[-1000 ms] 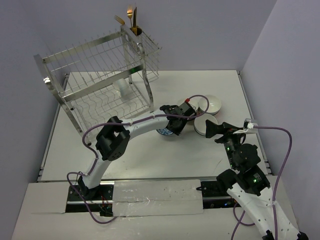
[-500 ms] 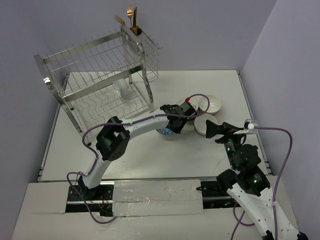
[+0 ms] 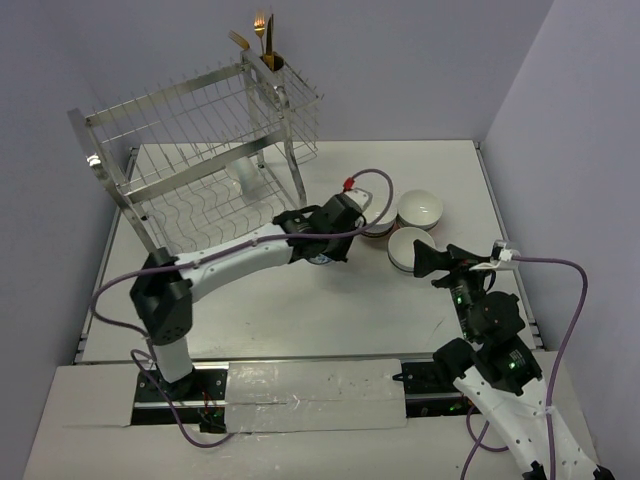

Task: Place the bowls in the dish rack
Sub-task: Insert the bowl into the dish rack.

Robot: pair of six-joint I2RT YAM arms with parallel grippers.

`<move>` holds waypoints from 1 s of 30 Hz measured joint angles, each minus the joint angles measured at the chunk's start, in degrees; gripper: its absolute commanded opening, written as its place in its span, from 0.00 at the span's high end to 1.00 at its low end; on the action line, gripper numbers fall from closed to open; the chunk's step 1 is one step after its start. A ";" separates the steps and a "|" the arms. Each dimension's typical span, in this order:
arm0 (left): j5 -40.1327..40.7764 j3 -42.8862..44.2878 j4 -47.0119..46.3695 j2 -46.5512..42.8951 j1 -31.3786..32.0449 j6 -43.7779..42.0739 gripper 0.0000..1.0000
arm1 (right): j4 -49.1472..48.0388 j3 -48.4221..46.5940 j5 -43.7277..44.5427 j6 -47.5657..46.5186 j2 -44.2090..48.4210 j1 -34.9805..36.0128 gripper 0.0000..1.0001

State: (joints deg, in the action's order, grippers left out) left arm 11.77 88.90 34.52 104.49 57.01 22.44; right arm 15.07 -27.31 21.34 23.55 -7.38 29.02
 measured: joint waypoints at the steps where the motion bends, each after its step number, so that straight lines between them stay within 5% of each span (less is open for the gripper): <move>1: -0.11 -1.97 -1.64 -2.78 -0.28 0.70 1.00 | 0.00 0.00 0.00 0.00 0.22 0.00 0.00; 16: 1.20 -50.49 -36.24 -45.03 -15.96 11.47 1.00 | -0.85 0.66 -2.73 -0.07 2.03 0.00 0.01; 23: 2.67 -65.31 -57.44 -52.15 -22.86 9.68 1.00 | -1.68 0.72 -5.70 -0.46 2.58 0.00 0.01; 30: 1.38 -67.38 -76.30 -48.06 -28.92 7.02 1.00 | -2.23 0.74 -9.09 -0.72 2.78 0.00 0.01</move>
State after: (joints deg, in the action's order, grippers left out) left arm 13.15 21.52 -41.78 56.42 28.10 29.45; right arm 12.84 -26.57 12.25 22.83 -4.60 29.02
